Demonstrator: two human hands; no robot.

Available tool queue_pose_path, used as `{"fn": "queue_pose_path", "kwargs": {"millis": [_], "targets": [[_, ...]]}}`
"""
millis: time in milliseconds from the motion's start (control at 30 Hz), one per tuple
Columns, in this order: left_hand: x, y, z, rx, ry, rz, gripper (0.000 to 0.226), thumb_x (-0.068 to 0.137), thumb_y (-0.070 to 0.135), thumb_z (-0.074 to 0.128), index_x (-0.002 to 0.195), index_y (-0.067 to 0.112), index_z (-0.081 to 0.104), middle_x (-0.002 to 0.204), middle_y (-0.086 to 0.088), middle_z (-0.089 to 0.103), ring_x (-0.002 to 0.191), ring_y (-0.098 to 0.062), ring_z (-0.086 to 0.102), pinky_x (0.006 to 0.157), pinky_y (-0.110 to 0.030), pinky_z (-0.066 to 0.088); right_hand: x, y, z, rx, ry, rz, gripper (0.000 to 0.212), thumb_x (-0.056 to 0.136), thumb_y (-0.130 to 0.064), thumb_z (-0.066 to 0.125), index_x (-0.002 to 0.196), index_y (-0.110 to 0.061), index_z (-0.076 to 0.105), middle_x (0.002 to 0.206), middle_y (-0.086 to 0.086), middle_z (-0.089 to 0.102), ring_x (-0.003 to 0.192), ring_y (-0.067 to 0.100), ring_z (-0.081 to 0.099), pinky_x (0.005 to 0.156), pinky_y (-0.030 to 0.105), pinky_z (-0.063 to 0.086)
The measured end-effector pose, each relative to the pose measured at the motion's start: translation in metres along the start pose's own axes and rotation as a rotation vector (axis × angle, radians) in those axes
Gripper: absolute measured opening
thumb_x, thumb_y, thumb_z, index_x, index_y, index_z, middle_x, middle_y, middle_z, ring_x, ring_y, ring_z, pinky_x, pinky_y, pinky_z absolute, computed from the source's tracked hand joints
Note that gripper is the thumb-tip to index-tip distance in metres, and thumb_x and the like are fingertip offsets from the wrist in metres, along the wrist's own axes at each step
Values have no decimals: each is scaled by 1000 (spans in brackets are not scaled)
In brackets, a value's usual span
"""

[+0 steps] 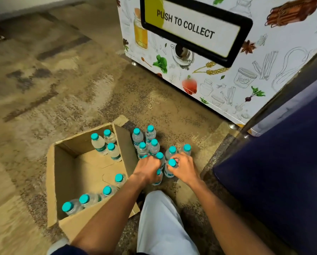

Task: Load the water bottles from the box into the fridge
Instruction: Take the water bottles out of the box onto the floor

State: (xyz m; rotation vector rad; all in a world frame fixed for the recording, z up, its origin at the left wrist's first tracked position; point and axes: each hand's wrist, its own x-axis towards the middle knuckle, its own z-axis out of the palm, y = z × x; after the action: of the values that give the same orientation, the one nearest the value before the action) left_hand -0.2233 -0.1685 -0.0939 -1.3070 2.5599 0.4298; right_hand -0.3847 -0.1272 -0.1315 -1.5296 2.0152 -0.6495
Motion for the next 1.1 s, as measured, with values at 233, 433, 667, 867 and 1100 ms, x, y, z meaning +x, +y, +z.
{"fn": "queue_pose_path", "kwargs": {"millis": [233, 433, 667, 867, 1100], "targets": [[6, -11, 23, -12, -47, -72, 36, 84, 35, 64, 111, 11, 62, 113, -13, 64, 104, -32, 61, 84, -37, 52, 2, 16, 25, -30, -35, 63, 29, 71, -27, 78, 97, -17, 73, 98, 6, 64, 86, 22, 63, 78, 36, 54], [7, -11, 24, -47, -51, -125, 41, 85, 38, 67, 117, 13, 59, 117, -11, 63, 107, -29, 60, 87, -37, 52, 3, 16, 29, -62, -16, 95, 31, 76, -25, 75, 105, -19, 71, 104, 5, 60, 99, 25, 59, 87, 39, 51], [-10, -26, 3, -77, 83, -120, 45, 90, 54, 53, 113, 16, 59, 115, -11, 61, 106, -32, 61, 80, -38, 50, 8, -17, 30, -128, 86, -83, 29, 74, -33, 75, 100, -21, 72, 106, 1, 61, 104, 27, 55, 90, 42, 46], [-42, -74, -11, -81, 62, -224, 36, 90, 46, 54, 107, 15, 62, 113, -13, 65, 104, -34, 62, 82, -38, 51, 4, -77, 54, -123, 31, -305, 32, 75, -39, 69, 102, -22, 71, 106, 1, 63, 102, 26, 57, 83, 42, 47], [-89, -125, 7, -36, -104, -343, 46, 85, 57, 59, 109, 18, 60, 114, -9, 63, 103, -28, 61, 81, -37, 49, -12, -134, 91, -366, -314, -405, 50, 82, -42, 69, 129, -30, 56, 127, -3, 52, 121, 23, 43, 100, 43, 35]]}}
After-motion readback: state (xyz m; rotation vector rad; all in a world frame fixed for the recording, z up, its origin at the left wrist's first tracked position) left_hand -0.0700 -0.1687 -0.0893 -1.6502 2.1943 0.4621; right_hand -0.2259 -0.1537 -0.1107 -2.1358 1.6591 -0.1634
